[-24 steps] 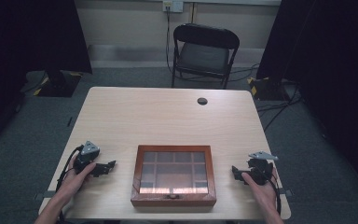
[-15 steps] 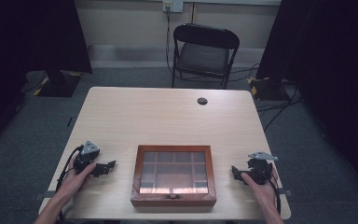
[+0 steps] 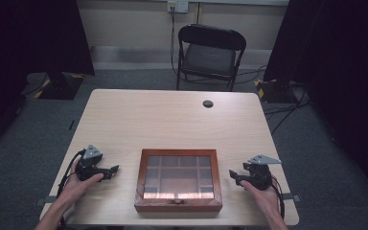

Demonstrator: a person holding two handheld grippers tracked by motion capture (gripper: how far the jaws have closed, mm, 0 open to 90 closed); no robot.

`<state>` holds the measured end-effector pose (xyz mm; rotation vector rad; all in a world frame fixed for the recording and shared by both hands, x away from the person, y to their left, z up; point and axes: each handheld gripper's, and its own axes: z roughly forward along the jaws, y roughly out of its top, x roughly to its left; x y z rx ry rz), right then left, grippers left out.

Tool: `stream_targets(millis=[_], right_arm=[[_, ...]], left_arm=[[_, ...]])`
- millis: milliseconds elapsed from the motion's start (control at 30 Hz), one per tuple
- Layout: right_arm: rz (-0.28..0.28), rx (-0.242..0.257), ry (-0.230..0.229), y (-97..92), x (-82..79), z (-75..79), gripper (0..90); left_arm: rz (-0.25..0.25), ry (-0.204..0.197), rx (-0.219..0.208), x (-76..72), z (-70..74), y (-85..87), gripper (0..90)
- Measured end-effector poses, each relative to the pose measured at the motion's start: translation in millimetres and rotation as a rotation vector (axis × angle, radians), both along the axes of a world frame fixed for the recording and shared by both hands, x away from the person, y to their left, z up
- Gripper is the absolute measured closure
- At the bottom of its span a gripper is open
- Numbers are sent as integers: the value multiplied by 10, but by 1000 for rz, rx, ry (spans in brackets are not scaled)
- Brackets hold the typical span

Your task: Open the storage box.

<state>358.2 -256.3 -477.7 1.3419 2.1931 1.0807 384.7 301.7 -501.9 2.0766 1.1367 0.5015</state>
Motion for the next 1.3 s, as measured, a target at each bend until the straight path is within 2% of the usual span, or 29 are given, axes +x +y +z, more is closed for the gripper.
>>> stream_targets(millis=[33, 67, 100, 133, 167, 200, 300, 333, 400, 467, 500, 533, 567, 667, 767, 833, 1000, 1300], right_arm=[[0, 0, 0, 0, 0, 0, 324], [22, 13, -1, 27, -7, 24, 347], [68, 42, -14, 85, -34, 103, 380], [68, 42, -14, 85, -34, 103, 380], [99, 62, -18, 135, -59, 175, 401], [99, 62, -18, 135, -59, 175, 401], [157, 88, -6, 239, -108, 268, 459], [157, 88, -6, 239, -108, 268, 459], [206, 115, -7, 328, -146, 311, 456], [218, 126, -12, 359, -162, 337, 456], [255, 136, -21, 426, -180, 418, 440], [255, 136, -21, 426, -180, 418, 440], [282, 152, -21, 495, -175, 490, 449], [348, 151, -7, 654, -166, 538, 511], [433, 193, 7, 833, -176, 545, 577], [476, 197, 15, 938, -197, 541, 615], [551, 224, 27, 1065, -266, 514, 690], [677, 195, 87, 1282, -393, 402, 773]], left_arm=[[0, 0, 0, 0, 0, 0, 136], [1, -1, -2, 0, -1, -1, 136], [0, 0, -1, 0, 0, 0, 136], [1, -1, -2, 0, -1, -1, 136], [0, -1, -1, 0, 0, 0, 136], [1, 0, -2, 0, 0, -1, 136], [1, 0, -1, 0, 0, -1, 136], [1, 0, -2, 0, 0, -1, 136], [0, 0, -1, 0, 0, 0, 136], [0, -1, -1, 1, -1, -1, 136], [0, -1, -1, 1, -1, -1, 135], [4, -2, -5, 1, -4, -5, 135], [4, -2, -6, 1, -4, -5, 135], [4, -2, -5, 1, -3, -5, 135], [4, -2, -5, 1, -4, -5, 135], [3, -2, -3, 1, -3, -3, 135], [4, -2, -4, 1, -3, -4, 135], [3, -2, -4, 1, -3, -3, 135]])
